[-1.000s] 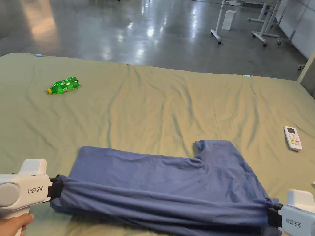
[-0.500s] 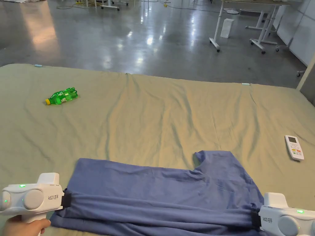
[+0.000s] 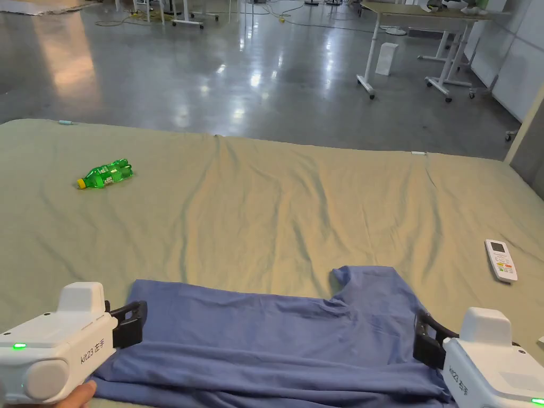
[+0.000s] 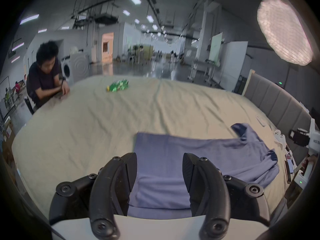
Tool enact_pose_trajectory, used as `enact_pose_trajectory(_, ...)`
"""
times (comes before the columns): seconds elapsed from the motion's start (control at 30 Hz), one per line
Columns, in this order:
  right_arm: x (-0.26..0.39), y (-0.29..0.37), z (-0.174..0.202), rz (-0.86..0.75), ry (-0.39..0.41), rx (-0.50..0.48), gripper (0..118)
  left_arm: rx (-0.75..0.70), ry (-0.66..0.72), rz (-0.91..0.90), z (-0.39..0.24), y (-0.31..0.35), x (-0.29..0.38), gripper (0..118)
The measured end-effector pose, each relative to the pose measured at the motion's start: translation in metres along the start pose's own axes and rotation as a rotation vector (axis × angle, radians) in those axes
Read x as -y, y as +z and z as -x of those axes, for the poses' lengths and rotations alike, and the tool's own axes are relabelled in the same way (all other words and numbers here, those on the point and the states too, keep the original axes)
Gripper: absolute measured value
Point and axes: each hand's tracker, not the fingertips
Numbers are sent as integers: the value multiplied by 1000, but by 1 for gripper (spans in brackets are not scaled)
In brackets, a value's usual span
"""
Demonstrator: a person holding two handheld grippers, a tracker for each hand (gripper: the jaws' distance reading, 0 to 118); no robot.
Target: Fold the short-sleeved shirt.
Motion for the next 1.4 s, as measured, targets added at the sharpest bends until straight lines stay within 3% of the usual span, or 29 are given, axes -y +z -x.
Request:
enact_pose_trajectory(0.07,-9,13,14,-77,2,4,70,12,-35,-57,-11,14,-7,52)
enact_pose_trajectory(0.13,-25,33,34,-160,14,5,67,-33,-65,-146,-26,30,-11,39)
enact_pose_trajectory(0.17,-28,37,40,-190,22,6,60,-45,-66,-178,-29,35,-13,33)
enact_pose_trajectory(0.2,-31,43,46,-227,34,9,43,-56,-58,-204,-34,42,-16,23)
enact_pose_trajectory(0.27,-35,51,55,-296,70,23,13,-63,-35,-250,-39,52,-18,16)
enact_pose_trajectory(0.3,-33,53,59,-274,47,12,7,-58,-29,-279,-36,55,-18,7)
enact_pose_trajectory(0.37,-35,57,62,-296,44,1,0,-79,-43,-306,-40,63,-17,6)
enact_pose_trajectory(0.4,-32,57,64,-275,-11,-36,0,-74,-54,-311,-40,65,-17,3)
enact_pose_trajectory(0.5,-33,65,70,-337,75,-13,0,-54,-44,-312,-37,72,-16,2)
enact_pose_trajectory(0.73,-31,70,73,-335,80,-19,0,-43,-57,-276,-25,77,-9,2)
enact_pose_trajectory(0.93,-23,66,69,-292,107,-21,0,-47,-58,-95,5,68,6,2)
enact_pose_trajectory(1.1,-11,57,63,-211,100,-21,0,-87,57,162,45,39,30,2)
enact_pose_trajectory(1.2,-3,51,59,-167,84,-27,0,-97,90,268,66,17,46,5)
enact_pose_trajectory(1.27,1,48,58,-147,82,-27,0,-106,100,324,71,3,52,21)
enact_pose_trajectory(1.37,6,46,55,-126,80,-27,0,-73,138,394,77,-16,55,55)
enact_pose_trajectory(1.4,8,45,54,-118,84,-25,0,-69,139,405,78,-23,56,59)
